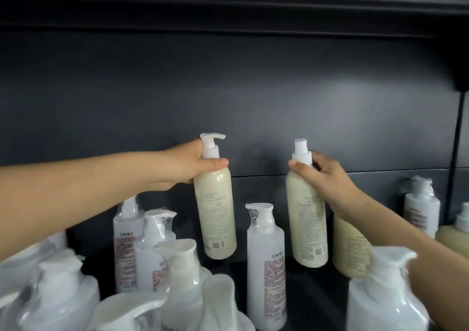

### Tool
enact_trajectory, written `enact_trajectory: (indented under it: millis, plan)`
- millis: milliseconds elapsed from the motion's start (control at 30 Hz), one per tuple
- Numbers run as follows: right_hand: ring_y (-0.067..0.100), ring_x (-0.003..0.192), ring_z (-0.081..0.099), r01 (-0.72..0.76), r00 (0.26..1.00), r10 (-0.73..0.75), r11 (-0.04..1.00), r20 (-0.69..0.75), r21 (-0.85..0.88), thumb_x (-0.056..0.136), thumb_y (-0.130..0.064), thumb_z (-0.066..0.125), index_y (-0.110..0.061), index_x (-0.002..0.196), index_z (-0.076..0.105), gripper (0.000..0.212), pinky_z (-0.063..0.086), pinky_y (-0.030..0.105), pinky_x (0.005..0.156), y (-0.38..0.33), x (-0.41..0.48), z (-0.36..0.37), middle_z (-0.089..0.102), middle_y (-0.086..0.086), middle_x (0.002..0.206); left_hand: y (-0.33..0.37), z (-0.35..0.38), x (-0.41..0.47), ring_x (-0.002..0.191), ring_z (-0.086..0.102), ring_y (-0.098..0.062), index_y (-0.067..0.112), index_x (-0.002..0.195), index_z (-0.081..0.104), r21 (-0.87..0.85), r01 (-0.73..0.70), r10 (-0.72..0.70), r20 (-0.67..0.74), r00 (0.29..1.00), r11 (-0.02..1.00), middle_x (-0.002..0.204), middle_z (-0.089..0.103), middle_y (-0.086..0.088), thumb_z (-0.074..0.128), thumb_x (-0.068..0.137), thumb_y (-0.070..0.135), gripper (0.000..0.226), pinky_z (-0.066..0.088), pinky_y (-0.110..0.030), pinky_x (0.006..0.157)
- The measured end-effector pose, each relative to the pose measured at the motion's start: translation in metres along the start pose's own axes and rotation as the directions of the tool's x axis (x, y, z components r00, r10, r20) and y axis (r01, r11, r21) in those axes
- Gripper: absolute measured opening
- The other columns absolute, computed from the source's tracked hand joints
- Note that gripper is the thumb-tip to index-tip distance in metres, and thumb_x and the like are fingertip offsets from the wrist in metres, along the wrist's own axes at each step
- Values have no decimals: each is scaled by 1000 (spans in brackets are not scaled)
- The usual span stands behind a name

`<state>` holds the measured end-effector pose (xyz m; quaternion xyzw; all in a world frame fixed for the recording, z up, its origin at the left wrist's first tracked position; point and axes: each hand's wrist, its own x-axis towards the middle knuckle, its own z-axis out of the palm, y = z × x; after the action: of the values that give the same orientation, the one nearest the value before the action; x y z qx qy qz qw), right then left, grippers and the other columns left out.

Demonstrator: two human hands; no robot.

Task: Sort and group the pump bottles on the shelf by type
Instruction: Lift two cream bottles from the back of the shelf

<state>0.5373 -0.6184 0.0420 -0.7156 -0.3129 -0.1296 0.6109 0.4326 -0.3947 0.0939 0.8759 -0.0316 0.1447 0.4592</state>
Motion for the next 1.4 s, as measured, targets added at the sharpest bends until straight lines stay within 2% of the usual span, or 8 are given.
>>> enact_trajectory:
  millis: [233, 467, 633, 767, 933, 1100, 1267, 1400]
  plan:
    - [14, 64, 53, 43, 999, -40, 995, -26, 90, 87, -26, 63, -16, 81, 60, 12, 44, 26, 62, -43, -15, -19, 55, 2, 73, 45, 3, -30, 91, 63, -10, 27, 101, 44, -9, -142, 139, -150, 979, 990, 103, 68, 1, 53, 93, 26, 12, 48, -22, 75]
    - [21, 68, 50, 106, 994, -101, 981, -39, 165, 79, -35, 68, 4, 87, 52, 43, 42, 34, 66, -71, -39, -57, 49, 10, 77, 105, 20, -65, 94, 63, -14, 21, 88, 47, 86, -194, 210, -277, 938, 977, 103, 69, -2, 53, 92, 28, 10, 48, -35, 92]
    - [18, 64, 48, 146, 988, -139, 979, -61, 140, 82, -30, 68, -8, 77, 57, 25, 40, 33, 65, -84, -64, -93, 48, 6, 70, 143, 49, -94, 99, 65, -22, 15, 91, 51, 159, -180, 227, -365, 903, 971, 103, 70, -8, 55, 91, 28, 14, 50, -43, 94]
    - [22, 65, 50, 109, 994, -103, 967, -37, 232, 76, -36, 70, -17, 72, 57, 23, 51, 49, 68, -93, -91, -125, 48, 7, 71, 164, 77, -126, 98, 64, -18, 12, 110, 47, 141, -134, 182, -421, 889, 981, 102, 69, -4, 55, 90, 30, 28, 50, -40, 93]
    - [20, 64, 51, 98, 995, -101, 966, 3, 237, 81, -33, 68, -10, 75, 56, 27, 48, 38, 64, -98, -133, -151, 49, 7, 71, 182, 113, -182, 86, 65, -15, 18, 85, 52, 150, -79, 136, -421, 897, 986, 97, 69, -6, 53, 93, 26, 10, 51, -32, 82]
    - [12, 53, 51, 85, 984, -109, 982, 142, 166, 84, -32, 65, -12, 67, 50, 30, 43, 26, 56, -105, -184, -151, 49, -3, 59, 183, 137, -243, 82, 65, -10, 14, 103, 53, 143, 41, 25, -434, 901, 989, 98, 69, -2, 53, 92, 29, 18, 49, -25, 68]
    - [12, 53, 45, 55, 967, -94, 985, 235, 165, 84, -36, 63, -19, 59, 44, 37, 38, 27, 58, -121, -228, -127, 44, -5, 57, 170, 140, -302, 93, 65, -15, 18, 100, 51, 114, 130, -55, -505, 861, 985, 97, 69, 0, 57, 90, 32, 18, 50, -28, 81]
    - [14, 59, 50, 8, 948, -79, 974, 309, 225, 85, -36, 62, -8, 72, 50, 33, 43, 24, 57, -141, -256, -89, 47, 1, 65, 156, 118, -344, 100, 63, -20, 20, 105, 47, 102, 206, -117, -554, 825, 973, 107, 65, -5, 59, 86, 39, 29, 50, -43, 90]
